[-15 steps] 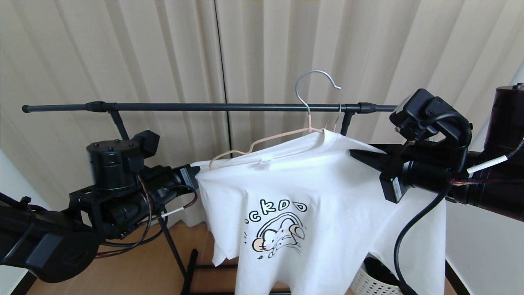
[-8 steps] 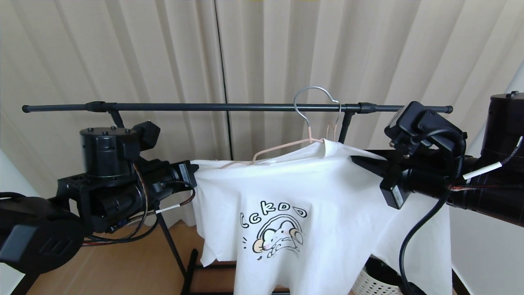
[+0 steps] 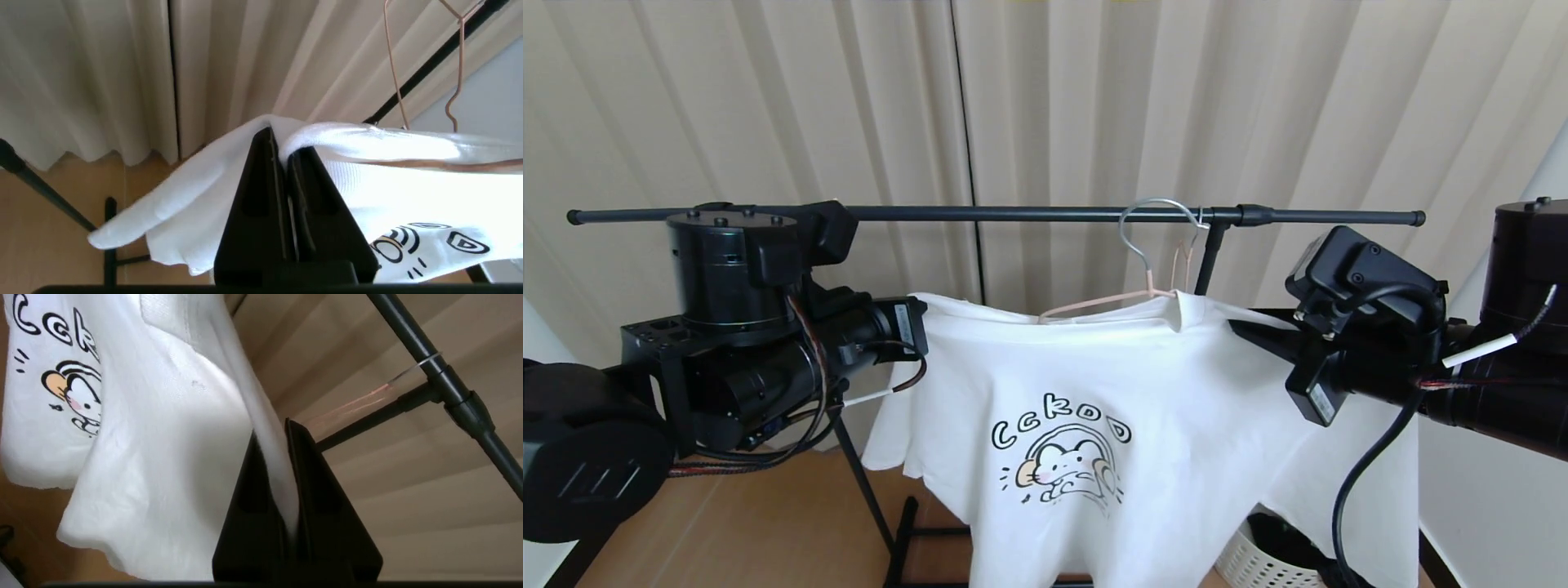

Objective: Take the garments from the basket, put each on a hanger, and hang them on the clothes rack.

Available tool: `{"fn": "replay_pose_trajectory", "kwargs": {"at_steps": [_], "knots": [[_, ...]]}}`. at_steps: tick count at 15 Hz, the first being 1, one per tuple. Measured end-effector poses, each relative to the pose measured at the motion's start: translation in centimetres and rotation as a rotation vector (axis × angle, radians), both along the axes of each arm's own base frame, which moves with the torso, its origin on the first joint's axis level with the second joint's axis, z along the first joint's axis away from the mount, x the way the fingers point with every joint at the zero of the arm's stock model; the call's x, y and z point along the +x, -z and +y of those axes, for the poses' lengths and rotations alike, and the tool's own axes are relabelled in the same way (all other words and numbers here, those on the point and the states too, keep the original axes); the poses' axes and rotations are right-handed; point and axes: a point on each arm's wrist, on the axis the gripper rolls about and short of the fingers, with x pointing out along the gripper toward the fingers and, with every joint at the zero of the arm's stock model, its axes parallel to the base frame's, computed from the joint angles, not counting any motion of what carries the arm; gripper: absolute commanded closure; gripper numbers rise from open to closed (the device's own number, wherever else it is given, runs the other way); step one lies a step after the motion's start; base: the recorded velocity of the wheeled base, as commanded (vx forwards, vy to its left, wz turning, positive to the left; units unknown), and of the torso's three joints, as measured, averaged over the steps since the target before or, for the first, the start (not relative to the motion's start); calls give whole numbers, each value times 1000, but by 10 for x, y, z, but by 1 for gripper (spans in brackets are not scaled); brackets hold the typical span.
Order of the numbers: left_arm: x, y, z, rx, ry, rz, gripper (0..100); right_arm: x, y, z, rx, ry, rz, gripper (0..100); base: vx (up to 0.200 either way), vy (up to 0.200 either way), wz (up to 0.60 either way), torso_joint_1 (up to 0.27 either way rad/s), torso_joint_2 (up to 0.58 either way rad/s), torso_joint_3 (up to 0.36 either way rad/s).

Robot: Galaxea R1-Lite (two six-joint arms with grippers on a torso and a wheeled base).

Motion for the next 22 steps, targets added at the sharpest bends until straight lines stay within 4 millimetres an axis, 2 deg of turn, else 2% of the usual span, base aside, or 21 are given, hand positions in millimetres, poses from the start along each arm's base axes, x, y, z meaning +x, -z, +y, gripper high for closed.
{"fn": "replay_pose_trajectory", "kwargs": {"at_steps": [6, 12, 22], "knots": [[-7, 1, -10, 38, 24, -3, 100, 2, 1, 2, 2, 0, 1, 100, 0, 0, 0, 0, 0, 0], [-18, -1, -29, 139, -12, -28, 100, 7, -12, 14, 182, 16, 6, 100, 0, 0, 0, 0, 0, 0], [-34, -13, -57, 137, 86, -59, 100, 12, 4, 43, 188, -8, 25, 100, 0, 0, 0, 0, 0, 0]]}}
